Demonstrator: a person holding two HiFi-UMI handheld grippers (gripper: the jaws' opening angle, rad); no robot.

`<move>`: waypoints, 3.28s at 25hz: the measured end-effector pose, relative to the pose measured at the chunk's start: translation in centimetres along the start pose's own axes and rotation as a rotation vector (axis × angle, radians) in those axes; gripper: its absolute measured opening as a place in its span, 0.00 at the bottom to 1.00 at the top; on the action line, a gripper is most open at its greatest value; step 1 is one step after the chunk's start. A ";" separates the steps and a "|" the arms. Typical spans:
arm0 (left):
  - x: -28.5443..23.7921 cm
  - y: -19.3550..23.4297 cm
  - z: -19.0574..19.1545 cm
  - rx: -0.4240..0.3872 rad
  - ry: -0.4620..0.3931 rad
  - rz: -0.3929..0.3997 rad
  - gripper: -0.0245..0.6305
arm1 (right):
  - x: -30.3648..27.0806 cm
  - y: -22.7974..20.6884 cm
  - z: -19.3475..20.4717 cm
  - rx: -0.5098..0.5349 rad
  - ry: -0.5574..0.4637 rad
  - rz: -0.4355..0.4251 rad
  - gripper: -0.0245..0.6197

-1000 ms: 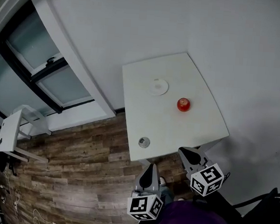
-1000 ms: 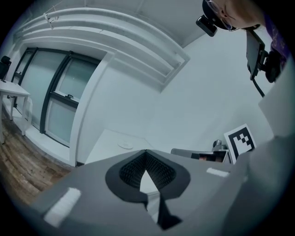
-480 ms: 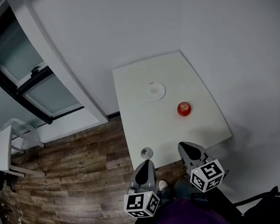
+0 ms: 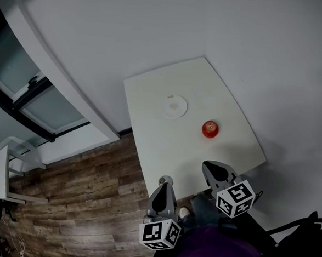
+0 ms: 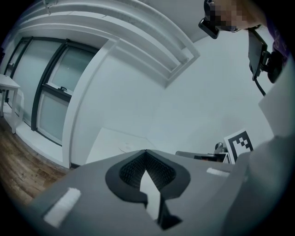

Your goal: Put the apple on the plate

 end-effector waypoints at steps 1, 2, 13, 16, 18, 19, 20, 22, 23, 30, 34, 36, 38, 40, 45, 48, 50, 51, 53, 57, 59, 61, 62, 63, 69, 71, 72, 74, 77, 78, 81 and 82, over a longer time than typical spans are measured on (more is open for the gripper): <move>-0.4 0.1 -0.1 0.004 0.002 -0.008 0.04 | -0.4 -0.3 -0.1 0.000 0.004 -0.004 0.06; -0.9 0.3 -0.2 0.006 0.003 -0.014 0.04 | -0.9 -0.7 -0.2 0.000 0.007 -0.007 0.06; -9.1 -0.1 -0.9 -0.010 0.035 -0.050 0.04 | -6.0 -8.2 -1.6 -0.014 0.055 -0.001 0.06; -10.8 -0.4 -1.2 -0.016 0.041 -0.064 0.04 | -6.8 -10.0 -2.0 -0.002 0.078 0.002 0.06; -11.8 -0.4 -1.4 -0.017 0.046 -0.078 0.04 | -7.4 -11.0 -2.2 0.007 0.092 -0.006 0.06; -12.2 -0.3 -1.4 -0.017 0.049 -0.085 0.04 | -7.6 -11.5 -2.2 0.009 0.100 -0.011 0.06; -12.5 -0.3 -1.3 -0.018 0.051 -0.093 0.04 | -7.8 -12.0 -2.1 0.010 0.110 -0.015 0.06; -13.2 -0.4 -1.1 -0.018 0.057 -0.108 0.04 | -8.1 -13.0 -1.6 0.015 0.131 -0.020 0.06; -13.4 -0.4 -1.0 -0.019 0.060 -0.113 0.04 | -8.3 -13.4 -1.4 0.019 0.142 -0.021 0.06; -14.9 -0.4 -1.1 -0.029 0.095 -0.096 0.04 | -9.4 -15.7 0.1 0.017 0.219 -0.012 0.18; -15.6 0.0 -1.7 -0.034 0.098 -0.068 0.04 | -9.6 -16.7 0.8 0.045 0.252 0.011 0.27; -16.0 0.5 -2.0 -0.051 0.099 -0.055 0.04 | -10.0 -16.8 1.3 0.050 0.260 0.006 0.37; -16.6 1.2 -2.4 -0.065 0.094 -0.048 0.04 | -10.4 -17.1 1.9 0.081 0.283 0.004 0.42; -17.0 1.7 -2.7 -0.059 0.089 -0.044 0.04 | -10.9 -17.2 2.4 0.125 0.324 -0.004 0.46; -17.1 2.5 -2.3 -0.067 0.100 -0.045 0.04 | -11.9 -17.2 4.6 0.183 0.422 -0.028 0.51; -16.8 2.8 -2.0 -0.057 0.111 -0.050 0.04 | -12.1 -17.5 5.6 0.205 0.468 -0.018 0.53; -16.7 3.1 -2.1 -0.069 0.113 -0.051 0.04 | -12.4 -17.6 5.9 0.211 0.484 -0.014 0.54; -16.7 3.2 -2.2 -0.076 0.112 -0.052 0.04 | -12.6 -17.7 6.1 0.213 0.491 -0.015 0.54; -16.7 3.5 -2.4 -0.080 0.109 -0.057 0.04 | -12.8 -17.9 6.3 0.215 0.505 -0.019 0.55; -16.6 4.1 -2.4 -0.075 0.106 -0.069 0.04 | -13.1 -18.1 6.8 0.222 0.536 -0.034 0.55; -16.5 4.3 -2.4 -0.073 0.106 -0.071 0.04 | -13.1 -18.0 7.2 0.228 0.560 -0.044 0.55; -16.6 4.3 -2.4 -0.069 0.108 -0.071 0.04 | -13.1 -18.0 7.6 0.228 0.578 -0.049 0.55; -16.7 4.3 -2.4 -0.067 0.108 -0.070 0.04 | -13.1 -18.1 7.7 0.226 0.582 -0.047 0.55; -16.9 4.3 -2.3 -0.066 0.108 -0.069 0.04 | -13.2 -18.2 7.8 0.223 0.583 -0.043 0.55; -16.9 4.5 -2.2 -0.061 0.110 -0.073 0.04 | -13.3 -18.5 7.8 0.213 0.569 -0.044 0.55; -16.8 4.7 -2.2 -0.059 0.109 -0.080 0.04 | -13.4 -18.5 7.6 0.211 0.564 -0.047 0.55; -16.8 4.8 -2.2 -0.058 0.109 -0.082 0.04 | -13.5 -18.5 7.5 0.210 0.558 -0.047 0.55; -16.8 5.0 -2.2 -0.053 0.108 -0.086 0.04 | -13.8 -18.6 7.1 0.210 0.545 -0.048 0.55; -16.7 5.2 -2.1 -0.047 0.103 -0.093 0.04 | -14.3 -18.4 6.7 0.222 0.545 -0.064 0.55; -16.7 5.2 -2.1 -0.045 0.102 -0.095 0.04 | -14.5 -18.3 6.6 0.233 0.545 -0.071 0.55; -16.8 5.3 -1.9 -0.037 0.100 -0.101 0.04 | -15.3 -18.1 6.2 0.250 0.536 -0.088 0.55; -16.7 5.3 -1.8 -0.035 0.100 -0.102 0.04 | -15.6 -18.0 6.1 0.248 0.535 -0.096 0.55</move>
Point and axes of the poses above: the fingertips, and each gripper's own axes: x backward along the fingers, y to its left, z out of its underside, the point moved 3 cm from there along x, backward along the fingers, and after that the axes turned 5 degrees about -y, right-handed, at the moved point
